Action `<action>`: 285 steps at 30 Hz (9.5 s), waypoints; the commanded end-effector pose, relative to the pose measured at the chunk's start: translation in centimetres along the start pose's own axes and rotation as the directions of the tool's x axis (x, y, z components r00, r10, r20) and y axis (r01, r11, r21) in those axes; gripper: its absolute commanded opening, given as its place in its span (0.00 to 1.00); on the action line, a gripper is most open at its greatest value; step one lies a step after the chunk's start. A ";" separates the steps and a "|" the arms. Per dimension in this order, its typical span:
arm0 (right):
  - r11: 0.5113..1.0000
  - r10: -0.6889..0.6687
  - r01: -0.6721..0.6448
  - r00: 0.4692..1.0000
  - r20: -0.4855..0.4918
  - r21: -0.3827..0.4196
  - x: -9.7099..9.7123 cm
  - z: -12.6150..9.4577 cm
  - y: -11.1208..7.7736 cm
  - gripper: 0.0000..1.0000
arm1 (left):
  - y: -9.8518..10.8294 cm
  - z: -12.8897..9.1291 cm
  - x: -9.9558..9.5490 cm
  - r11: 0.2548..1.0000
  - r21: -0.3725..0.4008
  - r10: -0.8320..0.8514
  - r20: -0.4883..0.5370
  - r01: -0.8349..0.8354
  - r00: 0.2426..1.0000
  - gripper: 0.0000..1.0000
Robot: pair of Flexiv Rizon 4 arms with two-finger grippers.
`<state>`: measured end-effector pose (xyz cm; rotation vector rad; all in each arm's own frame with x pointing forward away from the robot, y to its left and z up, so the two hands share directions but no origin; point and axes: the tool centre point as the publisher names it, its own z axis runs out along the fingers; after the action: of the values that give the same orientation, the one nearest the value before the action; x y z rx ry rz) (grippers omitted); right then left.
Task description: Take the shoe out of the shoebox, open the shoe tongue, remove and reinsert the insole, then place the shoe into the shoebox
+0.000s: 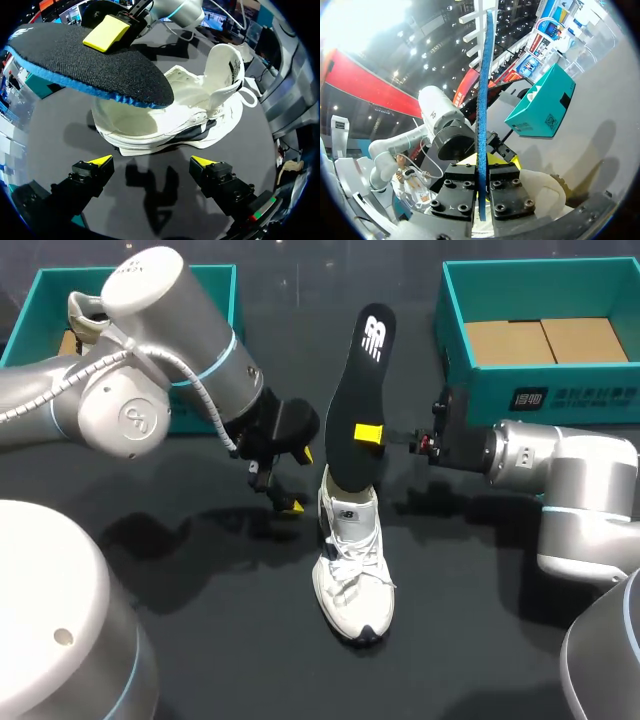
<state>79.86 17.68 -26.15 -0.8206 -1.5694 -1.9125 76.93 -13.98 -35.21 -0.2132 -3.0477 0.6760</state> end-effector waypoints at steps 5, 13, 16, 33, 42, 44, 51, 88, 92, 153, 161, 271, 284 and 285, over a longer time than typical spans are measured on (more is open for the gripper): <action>1.000 -0.009 0.009 1.000 -0.024 -0.004 -1.0 0.2 0.1 0.00 | -0.2 1.6 -0.4 1.000 0.000 0.010 -0.002 -0.010 1.000 1.00; 1.000 -0.022 0.022 0.999 -0.027 -0.015 -1.1 -0.3 0.0 0.00 | -0.5 1.7 -0.6 1.000 0.007 0.029 0.006 -0.029 1.000 1.00; 0.999 -0.029 0.029 0.999 -0.029 -0.020 -1.0 -0.4 -0.1 0.00 | -0.7 1.6 -0.6 0.999 0.011 0.043 0.000 -0.043 0.999 1.00; 0.995 -0.101 0.101 0.994 -0.030 -0.004 -1.2 1.0 0.1 0.00 | -0.7 1.6 -0.6 0.999 0.011 0.043 0.000 -0.043 0.999 1.00; 0.990 -0.139 0.140 0.990 -0.021 0.021 -1.7 1.0 0.5 0.00 | -0.7 1.6 -0.6 0.999 0.011 0.043 0.000 -0.043 0.999 1.00; 0.988 -0.149 0.150 0.989 -0.022 0.025 -1.7 0.9 0.6 0.00 | -0.7 1.6 -0.6 0.999 0.011 0.043 0.000 -0.043 0.999 1.00; 0.985 -0.164 0.165 0.986 -0.035 0.047 -2.0 0.8 0.6 0.00 | -0.7 1.6 -0.6 0.999 0.011 0.043 0.000 -0.043 0.999 1.00; 0.971 -0.158 0.174 0.982 -0.101 0.166 -2.4 0.0 -3.0 0.00 | -0.7 1.6 -0.6 0.999 0.011 0.043 0.000 -0.043 0.999 1.00; 0.971 -0.149 0.166 0.983 -0.104 0.172 -2.4 -0.1 -3.6 0.00 | -0.7 1.6 -0.6 0.999 0.011 0.043 0.000 -0.043 0.999 1.00; 0.966 -0.048 0.041 0.999 0.024 0.257 -2.0 -0.5 -8.3 0.09 | -0.7 1.6 -0.6 0.999 0.011 0.043 0.000 -0.043 0.999 1.00; 0.964 -0.050 0.043 0.999 0.018 0.261 -1.9 -0.5 -8.2 0.16 | -0.7 1.6 -0.6 0.999 0.011 0.043 0.000 -0.043 0.999 1.00; 0.950 -0.024 -0.004 0.996 0.088 0.313 -1.0 -0.1 -10.0 0.00 | -0.7 1.6 -0.6 0.999 0.011 0.043 0.000 -0.043 0.999 1.00; 0.935 -0.119 0.092 0.991 0.058 0.343 0.1 1.2 -7.3 0.37 | -0.7 1.6 -0.6 0.999 0.011 0.043 0.000 -0.043 0.999 1.00; 0.933 -0.125 0.098 0.990 0.058 0.346 0.2 1.2 -7.0 0.36 | -0.7 1.6 -0.6 0.999 0.011 0.043 0.000 -0.043 0.999 1.00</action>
<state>74.35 20.13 -31.15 -0.6781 -1.9490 -1.6461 77.36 -15.25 -36.29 -0.2773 -3.0456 0.6963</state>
